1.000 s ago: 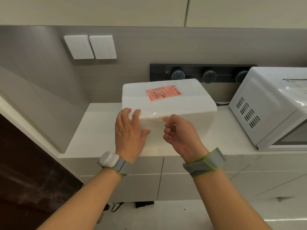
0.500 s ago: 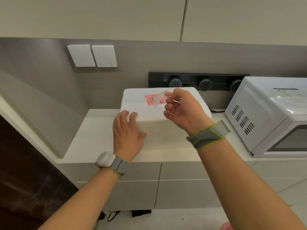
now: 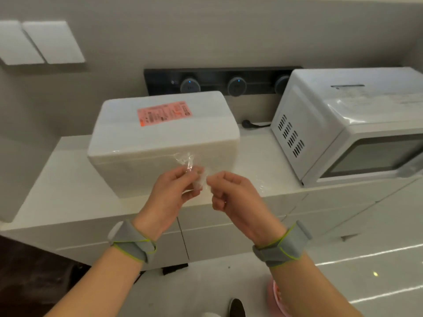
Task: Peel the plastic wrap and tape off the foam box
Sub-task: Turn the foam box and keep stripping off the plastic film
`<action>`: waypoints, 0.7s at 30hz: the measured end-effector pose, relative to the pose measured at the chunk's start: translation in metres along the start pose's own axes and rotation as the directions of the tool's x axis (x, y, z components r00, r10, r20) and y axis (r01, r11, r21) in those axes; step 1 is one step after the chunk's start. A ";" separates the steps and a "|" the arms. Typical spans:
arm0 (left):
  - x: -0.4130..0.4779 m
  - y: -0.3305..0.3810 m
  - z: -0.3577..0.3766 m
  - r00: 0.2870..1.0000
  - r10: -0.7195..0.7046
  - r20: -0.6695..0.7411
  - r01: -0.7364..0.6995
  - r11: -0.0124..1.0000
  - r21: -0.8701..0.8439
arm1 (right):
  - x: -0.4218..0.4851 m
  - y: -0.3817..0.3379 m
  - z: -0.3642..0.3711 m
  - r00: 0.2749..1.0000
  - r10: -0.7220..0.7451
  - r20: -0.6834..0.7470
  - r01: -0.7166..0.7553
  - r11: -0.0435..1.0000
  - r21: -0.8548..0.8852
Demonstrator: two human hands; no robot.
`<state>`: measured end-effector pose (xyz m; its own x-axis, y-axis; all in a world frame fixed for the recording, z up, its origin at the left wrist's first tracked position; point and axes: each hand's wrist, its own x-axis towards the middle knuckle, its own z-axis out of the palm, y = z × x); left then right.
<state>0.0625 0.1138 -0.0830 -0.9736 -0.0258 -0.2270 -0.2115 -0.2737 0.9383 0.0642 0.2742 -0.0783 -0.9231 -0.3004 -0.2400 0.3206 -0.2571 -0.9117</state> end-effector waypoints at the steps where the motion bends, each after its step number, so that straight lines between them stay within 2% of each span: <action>1: 0.005 -0.011 0.004 1.000 0.001 0.005 -0.002 0.999 0.042 | -0.002 0.011 -0.011 0.999 0.006 -0.039 -0.007 1.000 -0.031; 7: 0.029 -0.070 0.030 1.000 0.004 0.013 -0.009 0.899 0.438 | -0.010 0.063 -0.070 0.965 0.094 -0.244 -0.125 0.986 -0.112; 11: 0.046 -0.094 0.053 0.997 0.050 -0.059 -0.008 0.820 0.572 | -0.008 0.077 -0.093 0.931 0.084 -0.357 -0.142 0.980 -0.141; 16: 0.058 -0.110 0.084 0.975 0.204 -0.088 -0.084 0.705 0.705 | -0.006 0.084 -0.111 0.892 0.047 -0.450 -0.131 0.979 -0.158; 21: 0.066 -0.122 0.095 0.958 0.256 -0.127 -0.085 0.679 0.729 | 0.001 0.086 -0.123 0.868 0.009 -0.496 -0.113 0.977 -0.180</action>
<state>0.0161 0.2369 -0.1880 -0.9762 -0.2166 -0.0103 -0.1237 0.5174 0.8468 0.0651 0.3647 -0.1976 -0.9038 0.1927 -0.3822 0.3796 -0.0518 -0.9237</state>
